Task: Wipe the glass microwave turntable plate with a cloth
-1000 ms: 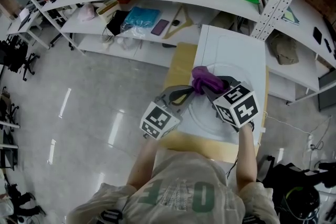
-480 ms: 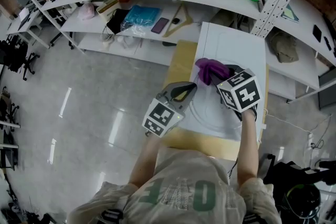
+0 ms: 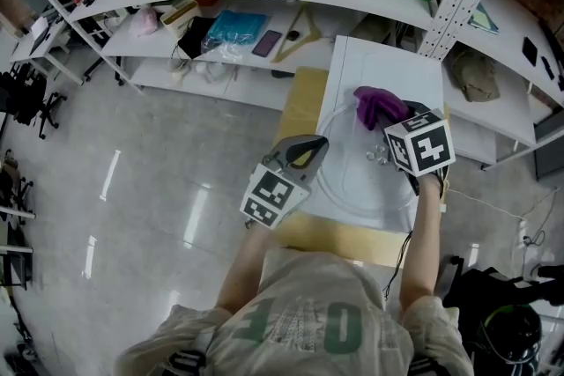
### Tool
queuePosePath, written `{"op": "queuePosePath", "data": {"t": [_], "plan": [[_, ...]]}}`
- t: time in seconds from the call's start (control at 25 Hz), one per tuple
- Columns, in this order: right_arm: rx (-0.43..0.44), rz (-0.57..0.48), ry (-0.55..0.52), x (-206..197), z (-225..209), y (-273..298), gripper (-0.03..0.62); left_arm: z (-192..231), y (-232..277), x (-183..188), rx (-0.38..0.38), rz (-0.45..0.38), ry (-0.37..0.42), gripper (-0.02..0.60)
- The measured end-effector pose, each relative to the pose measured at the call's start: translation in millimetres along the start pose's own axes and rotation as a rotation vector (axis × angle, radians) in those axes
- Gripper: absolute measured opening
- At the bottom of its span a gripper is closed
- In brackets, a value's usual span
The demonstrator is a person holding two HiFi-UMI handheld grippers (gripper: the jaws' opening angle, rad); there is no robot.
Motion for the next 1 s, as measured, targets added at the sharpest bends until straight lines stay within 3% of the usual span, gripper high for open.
{"op": "queuePosePath", "data": {"t": [0.52,1.0], "plan": [[-0.188,0.040,0.074,-50.3,-36.1,-59.9,0.055,2.4,-0.7,-0.1,0.021,0.002,-0.001,0.002],[-0.249,0.039,0.099,-91.4,-6.4,-125.2,0.055,1.7,5.8,1.1,0.040,0.016,0.014,0.002]]}}
Point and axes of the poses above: the fingertips, and each gripper's own axes: y forward along the fingers, z to its left, x out of its top, the point moved 2 cm from there along -y, backward along the fingers, and after that the axes turned 5 degrees about -y, right-handed, at the moved point
